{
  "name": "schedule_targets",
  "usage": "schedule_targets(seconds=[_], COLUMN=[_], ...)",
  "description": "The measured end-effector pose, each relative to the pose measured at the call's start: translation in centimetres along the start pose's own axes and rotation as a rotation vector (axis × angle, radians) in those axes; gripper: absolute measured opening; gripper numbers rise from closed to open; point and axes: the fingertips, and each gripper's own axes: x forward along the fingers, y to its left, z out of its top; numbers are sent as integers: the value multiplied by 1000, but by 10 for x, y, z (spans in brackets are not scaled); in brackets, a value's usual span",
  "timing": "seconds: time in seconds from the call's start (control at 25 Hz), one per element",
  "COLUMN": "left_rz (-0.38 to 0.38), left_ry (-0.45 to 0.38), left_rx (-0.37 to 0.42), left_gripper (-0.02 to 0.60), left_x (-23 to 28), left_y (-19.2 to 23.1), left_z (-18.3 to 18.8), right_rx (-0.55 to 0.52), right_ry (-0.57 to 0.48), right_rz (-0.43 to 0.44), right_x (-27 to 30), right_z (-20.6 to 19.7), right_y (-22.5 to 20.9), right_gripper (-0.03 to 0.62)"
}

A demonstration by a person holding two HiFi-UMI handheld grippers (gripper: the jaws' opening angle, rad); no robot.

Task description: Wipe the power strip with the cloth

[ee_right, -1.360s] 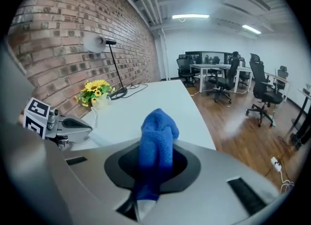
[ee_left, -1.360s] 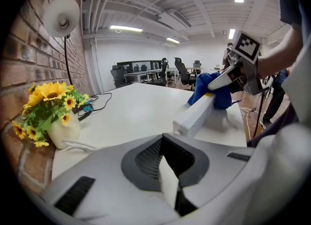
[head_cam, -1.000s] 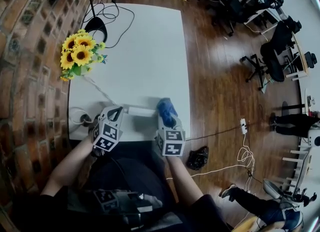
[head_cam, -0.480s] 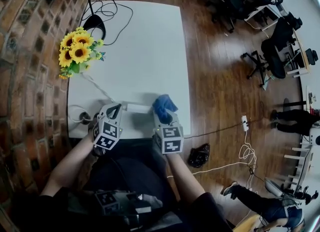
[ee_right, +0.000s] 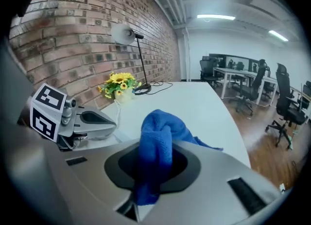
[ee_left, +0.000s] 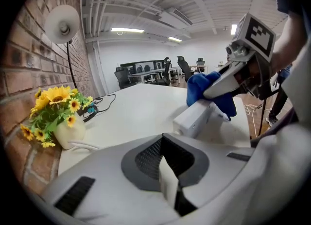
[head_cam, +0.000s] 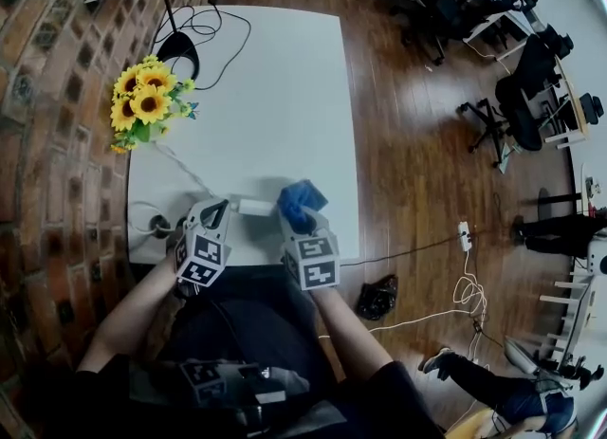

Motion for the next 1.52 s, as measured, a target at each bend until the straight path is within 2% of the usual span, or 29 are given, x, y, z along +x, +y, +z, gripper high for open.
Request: schedule_targets(seconds=[0.24,0.48,0.68,1.24,1.52], left_rz=[-4,-5,-6,8,6], left_ry=[3,5,-13,-35,-26], left_rx=[4,-5,-9,-35,-32], left_gripper=[15,15,15,17,17], left_x=[0,-1,-2,-1,-1], left_y=[-1,-3,-2,-1,-1], left_z=[2,0,0,-1,-4], right_rx=[-71,-103,-134,-136,-188], right_ry=[16,26,51,65,84], right_rz=[114,192,212,253,279], right_x=[20,33,39,51,57], right_z=[9,17,20,24,27], right_y=[45,76,84,101,111], right_gripper=[48,48,49,48,48])
